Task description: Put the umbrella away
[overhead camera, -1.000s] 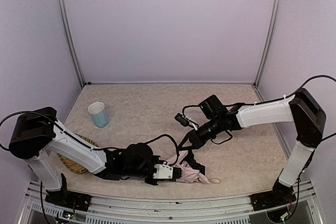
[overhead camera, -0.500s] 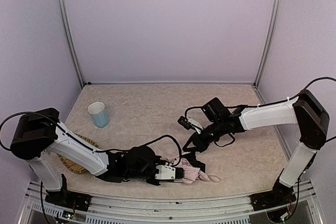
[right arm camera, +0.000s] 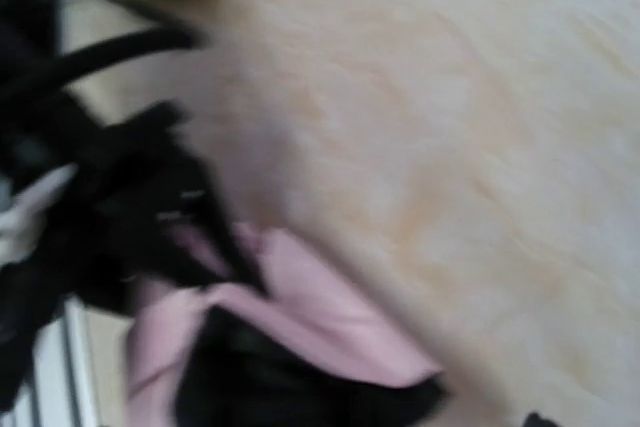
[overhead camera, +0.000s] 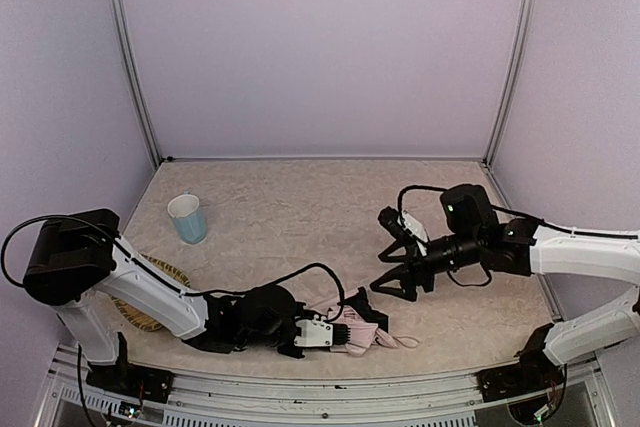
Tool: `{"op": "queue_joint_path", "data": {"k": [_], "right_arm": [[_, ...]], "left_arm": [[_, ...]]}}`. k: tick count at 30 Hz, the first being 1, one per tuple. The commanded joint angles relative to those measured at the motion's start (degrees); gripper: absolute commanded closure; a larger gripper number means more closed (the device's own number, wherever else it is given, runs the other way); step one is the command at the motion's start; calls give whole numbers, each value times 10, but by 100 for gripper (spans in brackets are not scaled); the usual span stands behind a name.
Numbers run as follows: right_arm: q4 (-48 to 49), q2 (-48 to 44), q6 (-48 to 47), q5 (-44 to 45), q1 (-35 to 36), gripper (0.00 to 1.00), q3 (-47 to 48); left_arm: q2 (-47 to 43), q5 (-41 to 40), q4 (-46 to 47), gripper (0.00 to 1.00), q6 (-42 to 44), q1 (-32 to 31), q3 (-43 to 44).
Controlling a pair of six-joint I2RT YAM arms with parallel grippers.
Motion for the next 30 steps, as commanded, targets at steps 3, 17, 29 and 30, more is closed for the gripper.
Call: {"op": "queue_joint_path", "data": {"k": [3, 17, 29, 30], "right_arm": [[137, -14, -16, 4, 70, 12, -100], [258, 178, 4, 87, 132, 2, -133], [248, 251, -15, 106, 134, 63, -103], [247, 248, -19, 111, 133, 76, -102]], "left_arm": [[26, -8, -76, 100, 6, 7, -24], [16, 18, -72, 100, -2, 12, -28], [7, 26, -41, 100, -14, 21, -30], [5, 22, -33, 100, -18, 23, -32]]}}
